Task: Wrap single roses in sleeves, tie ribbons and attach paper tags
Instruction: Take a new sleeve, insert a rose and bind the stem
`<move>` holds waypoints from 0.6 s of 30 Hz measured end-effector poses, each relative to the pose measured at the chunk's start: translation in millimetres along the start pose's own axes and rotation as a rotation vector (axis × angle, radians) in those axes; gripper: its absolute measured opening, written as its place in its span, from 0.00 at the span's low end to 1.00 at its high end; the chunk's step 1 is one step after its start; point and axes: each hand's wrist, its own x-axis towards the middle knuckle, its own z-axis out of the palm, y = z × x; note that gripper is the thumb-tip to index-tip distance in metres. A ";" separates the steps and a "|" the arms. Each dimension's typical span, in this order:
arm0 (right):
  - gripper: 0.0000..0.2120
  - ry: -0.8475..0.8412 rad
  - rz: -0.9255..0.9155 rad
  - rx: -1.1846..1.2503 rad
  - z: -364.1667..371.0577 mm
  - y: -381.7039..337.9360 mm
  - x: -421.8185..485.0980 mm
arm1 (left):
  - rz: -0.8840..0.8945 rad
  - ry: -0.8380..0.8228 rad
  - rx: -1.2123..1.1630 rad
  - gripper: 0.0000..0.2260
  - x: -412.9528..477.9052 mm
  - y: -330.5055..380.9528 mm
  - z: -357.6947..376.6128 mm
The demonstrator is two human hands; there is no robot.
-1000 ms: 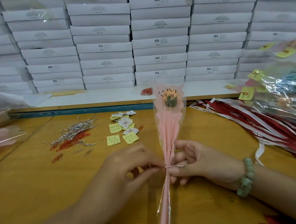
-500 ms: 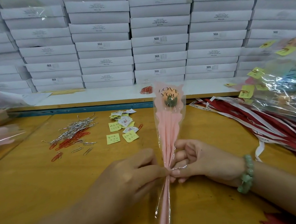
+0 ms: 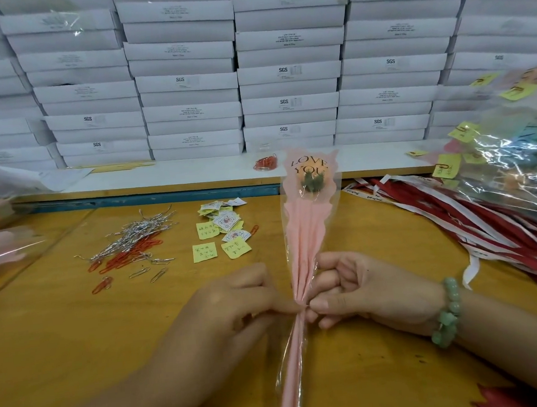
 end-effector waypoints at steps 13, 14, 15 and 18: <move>0.25 0.031 -0.026 -0.010 2.6 1.3 0.7 | -0.443 0.069 -0.363 0.09 2.5 5.4 12.2; 0.25 0.034 -0.029 -0.020 3.0 1.1 0.5 | -0.489 0.075 -0.440 0.09 2.6 5.9 14.0; 0.25 0.036 -0.033 -0.028 3.5 1.0 0.5 | -0.527 0.083 -0.507 0.09 2.7 6.2 15.4; 0.24 0.050 -0.040 -0.051 4.8 1.2 0.7 | -0.599 0.114 -0.621 0.07 3.0 6.1 17.6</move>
